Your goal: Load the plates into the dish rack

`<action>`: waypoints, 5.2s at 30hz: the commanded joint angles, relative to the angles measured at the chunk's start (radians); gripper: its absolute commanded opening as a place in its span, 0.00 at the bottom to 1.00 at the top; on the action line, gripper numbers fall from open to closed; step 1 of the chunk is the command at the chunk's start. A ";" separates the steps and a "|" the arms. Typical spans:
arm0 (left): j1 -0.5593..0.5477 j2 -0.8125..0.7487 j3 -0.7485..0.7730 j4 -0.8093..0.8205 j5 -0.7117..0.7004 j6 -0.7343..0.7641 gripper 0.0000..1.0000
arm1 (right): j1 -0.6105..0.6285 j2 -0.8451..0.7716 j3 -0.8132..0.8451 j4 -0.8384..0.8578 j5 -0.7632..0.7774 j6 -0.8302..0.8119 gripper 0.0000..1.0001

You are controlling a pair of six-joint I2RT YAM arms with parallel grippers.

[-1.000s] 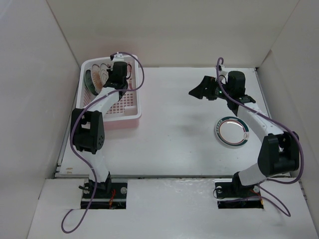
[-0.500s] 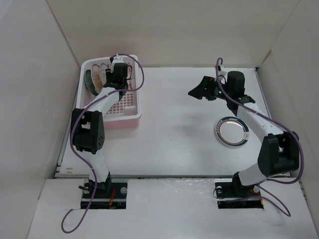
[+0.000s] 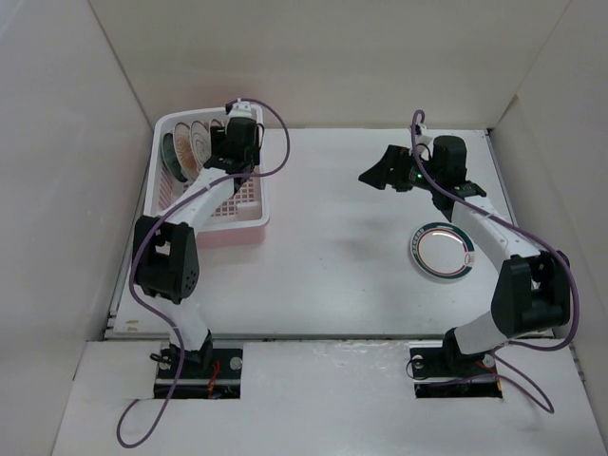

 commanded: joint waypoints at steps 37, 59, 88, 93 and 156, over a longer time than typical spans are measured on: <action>-0.458 0.101 -0.015 0.413 0.923 -0.478 1.00 | 0.115 -0.797 0.219 -0.323 0.646 -0.091 1.00; -0.565 0.536 0.261 0.507 1.007 -0.681 0.97 | 0.186 -0.852 0.229 -0.314 0.580 -0.100 1.00; -0.653 0.678 0.399 0.377 0.932 -0.741 0.74 | 0.233 -0.880 0.219 -0.305 0.589 -0.100 1.00; -0.653 0.687 0.389 0.355 0.912 -0.741 0.59 | 0.233 -0.889 0.210 -0.296 0.589 -0.100 1.00; -0.080 -0.298 0.353 -0.205 -0.042 0.018 0.00 | 0.271 -0.572 0.060 -0.091 0.581 -0.047 1.00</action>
